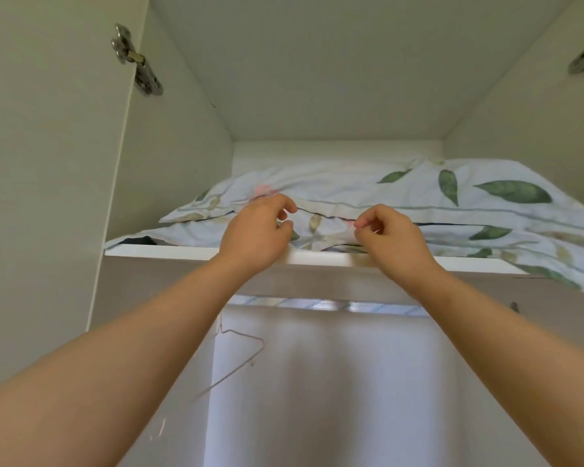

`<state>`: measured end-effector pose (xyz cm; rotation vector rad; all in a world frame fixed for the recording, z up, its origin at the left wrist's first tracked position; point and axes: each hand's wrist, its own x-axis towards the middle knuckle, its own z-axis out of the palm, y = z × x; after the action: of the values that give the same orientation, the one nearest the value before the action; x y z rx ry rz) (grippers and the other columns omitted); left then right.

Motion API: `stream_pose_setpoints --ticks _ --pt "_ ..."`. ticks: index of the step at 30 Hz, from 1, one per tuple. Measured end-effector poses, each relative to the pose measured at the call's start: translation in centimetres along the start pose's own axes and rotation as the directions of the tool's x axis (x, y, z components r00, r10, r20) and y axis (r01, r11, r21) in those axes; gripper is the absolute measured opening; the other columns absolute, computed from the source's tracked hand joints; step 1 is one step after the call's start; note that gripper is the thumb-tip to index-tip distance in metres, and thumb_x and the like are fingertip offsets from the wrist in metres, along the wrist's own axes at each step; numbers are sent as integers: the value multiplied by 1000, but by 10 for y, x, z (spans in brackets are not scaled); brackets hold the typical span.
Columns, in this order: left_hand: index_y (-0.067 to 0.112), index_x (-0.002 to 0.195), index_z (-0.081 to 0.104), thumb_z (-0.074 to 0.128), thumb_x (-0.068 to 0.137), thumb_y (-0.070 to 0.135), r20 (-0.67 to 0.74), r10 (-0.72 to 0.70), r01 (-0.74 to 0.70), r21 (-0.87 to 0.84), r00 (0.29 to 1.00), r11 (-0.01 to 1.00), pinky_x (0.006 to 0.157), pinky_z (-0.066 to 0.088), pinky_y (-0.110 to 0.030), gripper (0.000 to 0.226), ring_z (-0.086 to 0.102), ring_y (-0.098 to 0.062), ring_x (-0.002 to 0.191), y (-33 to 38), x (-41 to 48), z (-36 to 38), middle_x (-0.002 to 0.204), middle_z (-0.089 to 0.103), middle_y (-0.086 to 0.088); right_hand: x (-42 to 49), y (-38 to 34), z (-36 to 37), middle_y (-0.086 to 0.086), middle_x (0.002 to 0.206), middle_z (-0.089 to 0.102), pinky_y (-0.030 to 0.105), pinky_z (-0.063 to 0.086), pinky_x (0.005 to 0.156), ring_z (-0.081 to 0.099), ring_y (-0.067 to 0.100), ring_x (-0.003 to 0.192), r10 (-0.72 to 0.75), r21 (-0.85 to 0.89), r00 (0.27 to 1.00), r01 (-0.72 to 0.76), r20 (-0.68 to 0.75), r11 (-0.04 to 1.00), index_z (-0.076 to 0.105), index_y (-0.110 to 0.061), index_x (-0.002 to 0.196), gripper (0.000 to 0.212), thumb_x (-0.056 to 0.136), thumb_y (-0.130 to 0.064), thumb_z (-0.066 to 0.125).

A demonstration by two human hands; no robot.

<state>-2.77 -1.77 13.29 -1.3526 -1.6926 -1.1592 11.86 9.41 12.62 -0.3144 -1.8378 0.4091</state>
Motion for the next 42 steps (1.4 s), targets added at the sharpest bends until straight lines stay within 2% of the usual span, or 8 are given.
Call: stream_pose_setpoints --ticks 9,14,22,28,31,34,37,42 --pt "24 128 47 42 92 22 11 115 -116 165 993 980 98 35 -38 36 38 -26 127 -31 65 35 137 47 -2 51 23 11 2 106 54 31 37 83 48 24 103 -117 -364 988 75 -96 928 54 -18 111 28 85 -10 52" --pt "30 140 27 38 91 51 116 18 -41 204 993 978 106 26 -45 54 21 -30 137 -18 99 55 150 26 -4 77 33 7 3 131 49 35 27 97 37 26 123 -190 -673 971 43 -146 738 50 -21 123 37 87 -17 48" --pt "32 147 5 50 85 49 134 120 -159 330 984 931 115 5 -54 79 -7 -24 147 -7 141 84 160 -4 3 126 43 -12 2 158 19 43 8 116 8 28 146 -184 -875 983 113 27 471 33 -27 142 47 96 -20 35" --pt "30 147 7 49 86 48 105 144 -171 345 984 923 114 15 -53 77 10 -24 146 -17 161 100 158 11 -4 147 61 -16 5 160 3 50 4 116 1 30 146 -30 -874 1000 17 3 486 10 -26 149 66 93 -40 43" --pt "30 146 10 52 85 47 49 131 -140 318 990 938 108 23 -51 76 24 -28 140 -18 163 110 155 21 -2 150 74 -10 7 156 20 50 14 112 16 32 142 -37 -868 996 -48 -77 494 5 -22 149 76 90 -45 47" --pt "33 145 12 53 84 47 10 186 -176 379 982 908 104 26 -48 76 28 -30 136 -18 163 113 154 23 3 150 83 -4 11 135 49 46 25 103 36 32 127 -153 -895 981 -43 -123 444 27 -17 142 57 92 -38 46" --pt "36 145 11 53 84 49 -8 225 -201 413 974 888 109 19 -51 76 20 -28 141 -23 164 111 157 16 2 151 84 -4 11 112 59 42 28 94 46 32 111 -297 -881 943 10 -149 473 57 -11 107 23 94 -24 44" --pt "37 146 7 54 84 49 -13 183 -166 364 983 917 113 9 -58 78 5 -26 146 -25 166 110 158 9 1 147 87 -9 9 96 60 32 11 71 49 30 99 -515 -860 846 153 -141 487 64 -10 91 23 94 -20 44"
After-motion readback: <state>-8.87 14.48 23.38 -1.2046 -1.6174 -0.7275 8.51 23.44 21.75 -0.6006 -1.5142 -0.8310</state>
